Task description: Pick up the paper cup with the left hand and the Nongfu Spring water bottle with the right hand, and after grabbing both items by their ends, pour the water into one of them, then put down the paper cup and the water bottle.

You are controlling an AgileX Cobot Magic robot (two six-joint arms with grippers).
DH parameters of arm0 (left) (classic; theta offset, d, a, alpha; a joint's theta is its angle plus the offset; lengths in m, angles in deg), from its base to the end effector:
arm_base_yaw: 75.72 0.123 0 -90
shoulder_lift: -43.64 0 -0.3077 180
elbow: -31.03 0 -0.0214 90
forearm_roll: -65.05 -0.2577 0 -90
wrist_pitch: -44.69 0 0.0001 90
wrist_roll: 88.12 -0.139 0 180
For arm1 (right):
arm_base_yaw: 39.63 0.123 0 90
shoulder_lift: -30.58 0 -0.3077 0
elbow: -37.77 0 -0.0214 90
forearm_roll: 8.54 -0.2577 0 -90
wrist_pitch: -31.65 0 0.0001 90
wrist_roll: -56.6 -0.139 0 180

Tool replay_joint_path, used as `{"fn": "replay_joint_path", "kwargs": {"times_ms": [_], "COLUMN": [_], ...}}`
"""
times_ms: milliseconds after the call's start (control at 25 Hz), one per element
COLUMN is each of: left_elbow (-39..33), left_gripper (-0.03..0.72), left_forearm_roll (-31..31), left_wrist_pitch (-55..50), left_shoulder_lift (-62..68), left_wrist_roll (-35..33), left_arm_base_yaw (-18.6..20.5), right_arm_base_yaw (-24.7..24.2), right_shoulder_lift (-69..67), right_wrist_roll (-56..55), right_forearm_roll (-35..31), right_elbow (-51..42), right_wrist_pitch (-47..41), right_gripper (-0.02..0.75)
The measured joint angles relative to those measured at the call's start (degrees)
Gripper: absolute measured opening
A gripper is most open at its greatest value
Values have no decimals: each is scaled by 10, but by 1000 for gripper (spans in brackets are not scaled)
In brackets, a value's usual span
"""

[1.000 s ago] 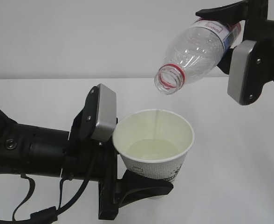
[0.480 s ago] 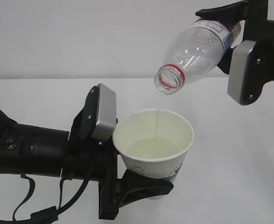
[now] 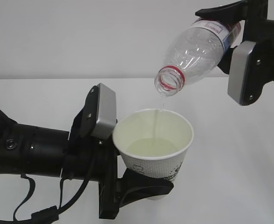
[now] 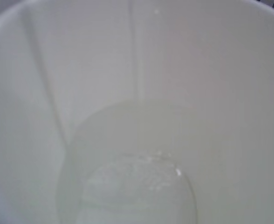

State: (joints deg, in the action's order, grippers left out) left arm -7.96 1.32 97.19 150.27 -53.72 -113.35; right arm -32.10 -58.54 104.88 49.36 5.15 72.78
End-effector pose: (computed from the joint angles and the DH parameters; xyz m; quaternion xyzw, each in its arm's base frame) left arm 0.2084 -0.2855 0.1749 0.5385 0.6017 -0.4106 0.4235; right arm 0.3272 0.1213 0.2995 -0.6879 0.2762 -0.2999 0.6005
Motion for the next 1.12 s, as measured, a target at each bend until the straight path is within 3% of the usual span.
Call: {"fn": "replay_joint_path", "kwargs": {"times_ms": [1120], "left_elbow": [0], "left_gripper": [525], "left_forearm_roll": [0], "left_wrist_pitch": [0], "left_shoulder_lift": [0], "left_wrist_roll": [1], "left_arm_base_yaw": [0], "right_arm_base_yaw": [0], "right_shoulder_lift": [0], "right_wrist_roll": [12], "right_forearm_roll": [-5], "right_elbow": [0], "right_wrist_pitch": [1], "right_gripper": [477]}}
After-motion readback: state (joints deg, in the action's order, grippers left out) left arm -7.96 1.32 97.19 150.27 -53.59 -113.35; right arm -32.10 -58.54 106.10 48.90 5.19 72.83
